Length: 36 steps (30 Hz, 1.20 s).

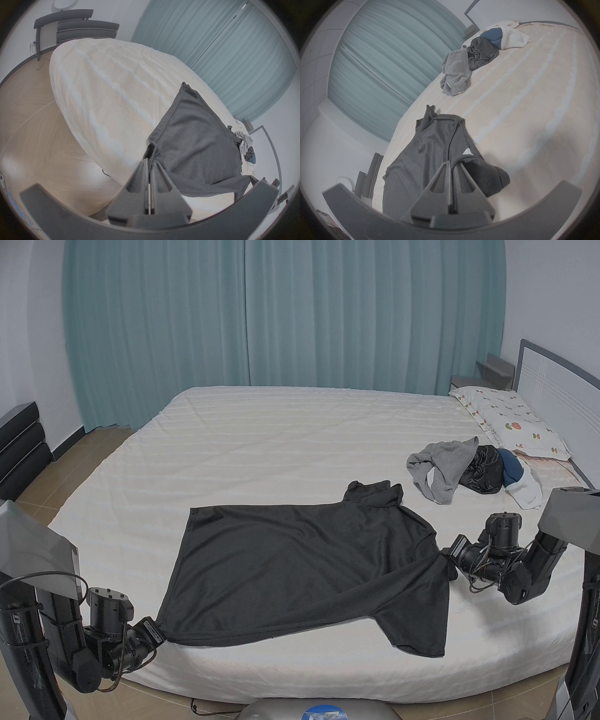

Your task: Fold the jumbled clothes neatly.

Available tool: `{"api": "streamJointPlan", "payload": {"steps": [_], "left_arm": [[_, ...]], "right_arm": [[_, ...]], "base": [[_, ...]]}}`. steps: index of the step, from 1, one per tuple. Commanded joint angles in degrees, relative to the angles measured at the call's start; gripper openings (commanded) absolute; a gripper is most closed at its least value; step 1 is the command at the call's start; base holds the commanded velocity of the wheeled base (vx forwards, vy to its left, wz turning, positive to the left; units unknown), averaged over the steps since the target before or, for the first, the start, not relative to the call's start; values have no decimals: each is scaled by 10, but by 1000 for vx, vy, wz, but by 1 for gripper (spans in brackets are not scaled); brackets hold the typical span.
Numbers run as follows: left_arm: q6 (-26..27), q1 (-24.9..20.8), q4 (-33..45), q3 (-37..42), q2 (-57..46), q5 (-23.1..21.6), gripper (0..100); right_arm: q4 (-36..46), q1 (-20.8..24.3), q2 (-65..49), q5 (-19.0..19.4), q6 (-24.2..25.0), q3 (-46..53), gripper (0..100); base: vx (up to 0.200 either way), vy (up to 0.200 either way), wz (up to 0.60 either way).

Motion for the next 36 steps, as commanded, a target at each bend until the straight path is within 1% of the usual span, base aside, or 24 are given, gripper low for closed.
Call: {"api": "streamJointPlan", "payload": {"steps": [1, 2, 7, 13, 15, 17, 19, 20, 21, 26, 27, 28, 32, 36], "left_arm": [[0, 0, 0, 0, 3, 0, 0], [-1, 0, 0, 0, 3, 0, 0], [-5, -2, 0, -1, 3, 0, 0], [-12, -2, -1, -1, 1, 0, 0], [-12, -2, -1, 0, 0, 0, 0], [-12, -2, -1, 0, -1, 0, 0], [-12, -1, -1, 0, -1, 0, 0], [-12, -1, -1, 1, -1, -1, 0], [-12, -2, -1, 1, -2, -1, 0], [-12, -2, -1, 1, -2, -1, 0], [-12, -1, -1, 1, -2, -1, 0], [-12, -1, -1, 1, -2, -1, 0], [-11, -2, -1, 3, -3, -1, 0], [-11, -2, 0, 4, -3, -1, 0]], "right_arm": [[4, 6, 48, -3, -1, -33, 0], [3, 6, 51, -3, -2, -34, 100], [-5, 5, 55, 3, 2, -33, 100], [2, -16, -8, 39, 3, 8, 100], [2, -21, -30, 50, 2, 33, 100], [-2, -21, -52, 65, -6, 79, 100], [-6, -21, -64, 79, -16, 108, 100], [-11, -23, -80, 94, -33, 136, 100], [-12, -24, -87, 101, -38, 150, 100], [-20, -5, -96, 135, -63, 229, 100], [-22, -3, -95, 136, -64, 230, 100], [-28, 9, -86, 137, -62, 238, 100], [-41, 18, -49, 137, -64, 236, 100], [-71, 23, -21, 135, -58, 231, 100]], "base": [[0, 0, 0], [0, 0, 0], [0, 0, 0], [0, 0, 0], [0, 0, 0], [0, 0, 0], [0, 0, 0], [0, 0, 0], [0, 0, 0], [0, 0, 0], [0, 0, 0], [0, 0, 0], [0, 0, 0], [0, 0, 0]]}}
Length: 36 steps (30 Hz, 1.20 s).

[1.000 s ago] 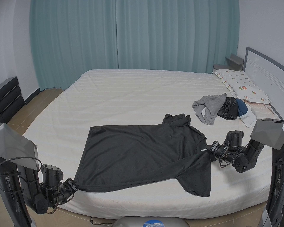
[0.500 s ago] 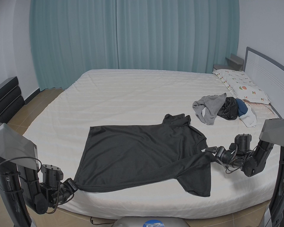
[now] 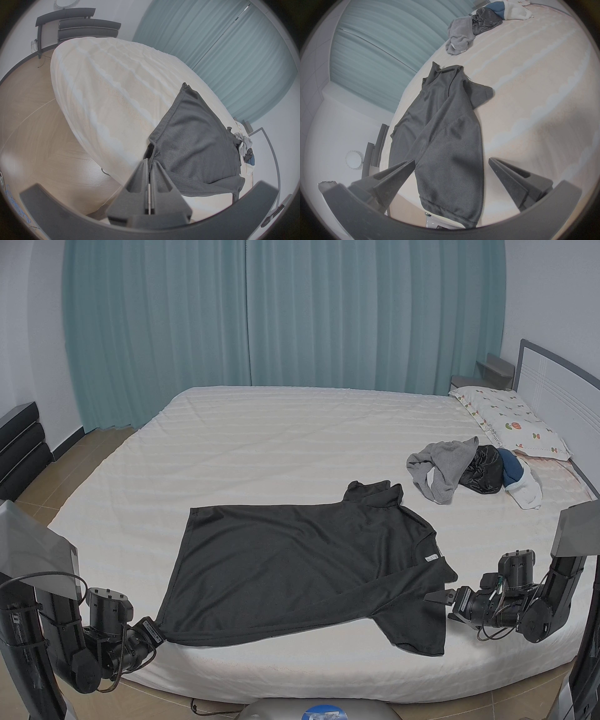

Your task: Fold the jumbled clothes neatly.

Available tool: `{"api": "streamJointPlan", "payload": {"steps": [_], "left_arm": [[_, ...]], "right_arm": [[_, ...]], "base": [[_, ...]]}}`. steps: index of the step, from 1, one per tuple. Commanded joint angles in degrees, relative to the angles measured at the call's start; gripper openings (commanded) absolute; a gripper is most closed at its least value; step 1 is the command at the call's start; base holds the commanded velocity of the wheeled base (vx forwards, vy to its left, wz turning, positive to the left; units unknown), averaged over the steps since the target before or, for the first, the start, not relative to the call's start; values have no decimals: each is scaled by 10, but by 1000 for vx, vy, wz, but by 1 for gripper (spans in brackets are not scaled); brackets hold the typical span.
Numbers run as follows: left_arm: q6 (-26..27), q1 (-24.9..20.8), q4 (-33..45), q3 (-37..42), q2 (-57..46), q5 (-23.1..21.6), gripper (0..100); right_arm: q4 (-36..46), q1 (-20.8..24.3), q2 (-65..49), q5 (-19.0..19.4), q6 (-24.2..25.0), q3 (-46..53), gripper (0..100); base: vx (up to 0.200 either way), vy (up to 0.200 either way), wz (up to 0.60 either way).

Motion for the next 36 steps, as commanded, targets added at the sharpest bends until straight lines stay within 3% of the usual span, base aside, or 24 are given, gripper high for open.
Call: {"api": "streamJointPlan", "payload": {"steps": [1, 11, 12, 24, 32, 36], "left_arm": [[0, 0, 0, 0, 0, 0, 0], [-1, 0, 1, 0, 3, 0, 0], [0, 0, 0, 0, 3, 0, 0], [14, -4, -1, 18, -6, 0, 0], [45, 6, 19, 18, -29, 0, 0], [72, 14, 76, 18, -74, 0, 0]], "right_arm": [[-25, 10, 42, 0, 1, 0, 100], [-36, 15, 68, -2, 6, -19, 100], [-36, 16, 68, -2, 6, -19, 0], [-27, 4, -8, -31, -3, 65, 0], [-34, -27, -54, -23, -37, 156, 0], [-33, -38, -80, -4, -50, 188, 0]], "base": [[0, 0, 0], [0, 0, 0], [0, 0, 0], [0, 0, 0], [0, 0, 0], [0, 0, 0]]}}
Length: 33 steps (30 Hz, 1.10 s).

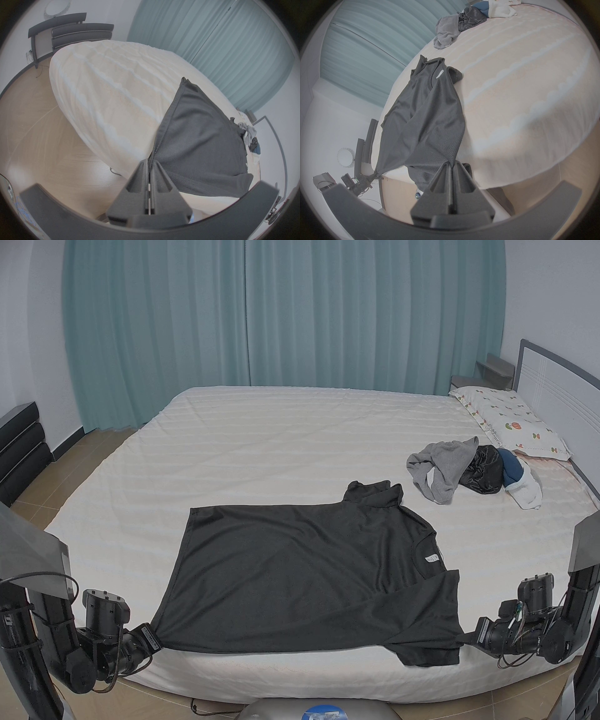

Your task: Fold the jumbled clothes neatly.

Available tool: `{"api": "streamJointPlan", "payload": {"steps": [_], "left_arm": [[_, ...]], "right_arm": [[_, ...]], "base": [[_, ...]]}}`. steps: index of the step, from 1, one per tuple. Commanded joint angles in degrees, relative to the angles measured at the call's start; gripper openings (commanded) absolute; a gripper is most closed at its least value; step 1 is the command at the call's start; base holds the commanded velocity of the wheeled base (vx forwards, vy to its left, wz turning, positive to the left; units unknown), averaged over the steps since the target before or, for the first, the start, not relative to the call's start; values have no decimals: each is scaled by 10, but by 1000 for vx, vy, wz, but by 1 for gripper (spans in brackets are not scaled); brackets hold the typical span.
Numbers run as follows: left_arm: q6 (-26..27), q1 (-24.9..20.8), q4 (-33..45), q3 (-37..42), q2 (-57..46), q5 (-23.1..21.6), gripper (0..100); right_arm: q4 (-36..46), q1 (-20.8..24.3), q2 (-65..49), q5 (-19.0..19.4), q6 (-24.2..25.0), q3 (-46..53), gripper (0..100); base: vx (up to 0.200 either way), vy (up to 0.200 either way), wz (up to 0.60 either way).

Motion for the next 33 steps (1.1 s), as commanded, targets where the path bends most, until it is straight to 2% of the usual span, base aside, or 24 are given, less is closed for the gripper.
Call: {"api": "streamJointPlan", "payload": {"steps": [1, 4, 10, 14, 18, 28, 33], "left_arm": [[23, 12, 38, 10, -56, 0, 0], [33, 17, 47, 10, -66, 0, 0], [60, 29, 74, 10, -73, 0, 0], [60, 29, 79, 10, -72, 0, 0], [76, 26, 118, 10, -70, -1, 0], [83, 26, 124, 10, -52, -1, 0], [82, 24, 124, 10, -41, -7, 0]], "right_arm": [[8, -13, -52, 13, -7, 33, 0], [24, -13, -67, 13, -7, 33, 0], [122, -6, -120, 15, -20, 33, 0], [178, -5, -130, 27, -52, 33, 0], [221, -4, -135, 27, -89, 33, 0], [251, 50, -130, 20, -95, 33, 0], [250, 52, -130, 12, -95, 33, 0]], "base": [[0, 0, 0], [0, 0, 0], [0, 0, 0], [0, 0, 0], [0, 0, 0], [0, 0, 0], [0, 0, 0]]}}
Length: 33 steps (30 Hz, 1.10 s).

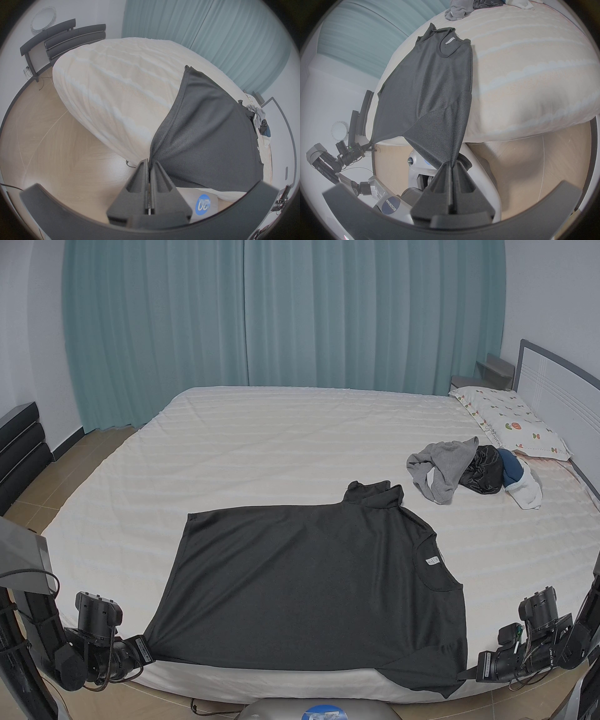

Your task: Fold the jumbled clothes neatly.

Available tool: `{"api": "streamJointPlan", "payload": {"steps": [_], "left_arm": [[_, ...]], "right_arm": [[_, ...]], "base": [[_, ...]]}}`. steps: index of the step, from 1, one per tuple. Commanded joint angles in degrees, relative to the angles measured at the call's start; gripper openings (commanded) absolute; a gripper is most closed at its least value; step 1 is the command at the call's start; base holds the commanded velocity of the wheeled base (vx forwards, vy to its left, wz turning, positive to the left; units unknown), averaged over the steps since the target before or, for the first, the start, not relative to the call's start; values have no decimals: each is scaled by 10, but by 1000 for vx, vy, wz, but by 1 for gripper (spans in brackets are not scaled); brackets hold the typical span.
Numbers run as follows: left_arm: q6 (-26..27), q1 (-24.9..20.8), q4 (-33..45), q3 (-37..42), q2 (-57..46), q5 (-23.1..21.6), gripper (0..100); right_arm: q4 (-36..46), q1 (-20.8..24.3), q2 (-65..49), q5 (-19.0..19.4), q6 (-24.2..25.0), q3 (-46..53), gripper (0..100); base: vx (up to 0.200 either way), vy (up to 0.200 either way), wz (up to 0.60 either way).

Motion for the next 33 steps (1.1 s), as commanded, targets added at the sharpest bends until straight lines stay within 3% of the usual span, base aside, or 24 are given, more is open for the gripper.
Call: {"api": "streamJointPlan", "payload": {"steps": [1, 2, 3, 7, 16, 27, 33], "left_arm": [[-1, -2, 0, 10, 13, -1, 100], [-1, -2, 0, 10, 13, -1, 100], [-2, -4, -1, 10, 12, -1, 100], [-3, -3, -4, 10, 8, -1, 100], [0, -3, -32, 10, 2, 3, 100], [-7, 1, -42, 10, -18, -1, 100], [-11, 12, -42, 9, -27, -4, 100]], "right_arm": [[0, 4, 1, -1, 0, 10, 0], [0, 4, 1, -1, 0, 10, 0], [-7, 2, 4, 1, 0, 10, 100], [-18, 3, -4, 1, 0, 8, 100], [-137, -7, -2, 0, 30, -7, 100], [-141, 11, 0, 0, 56, -62, 100], [-138, 24, 2, 0, 72, -87, 100]], "base": [[0, 0, 0], [0, 0, 0], [0, 0, 0], [0, 0, 0], [0, 0, 0], [0, 0, 0], [0, 200, 0]]}}
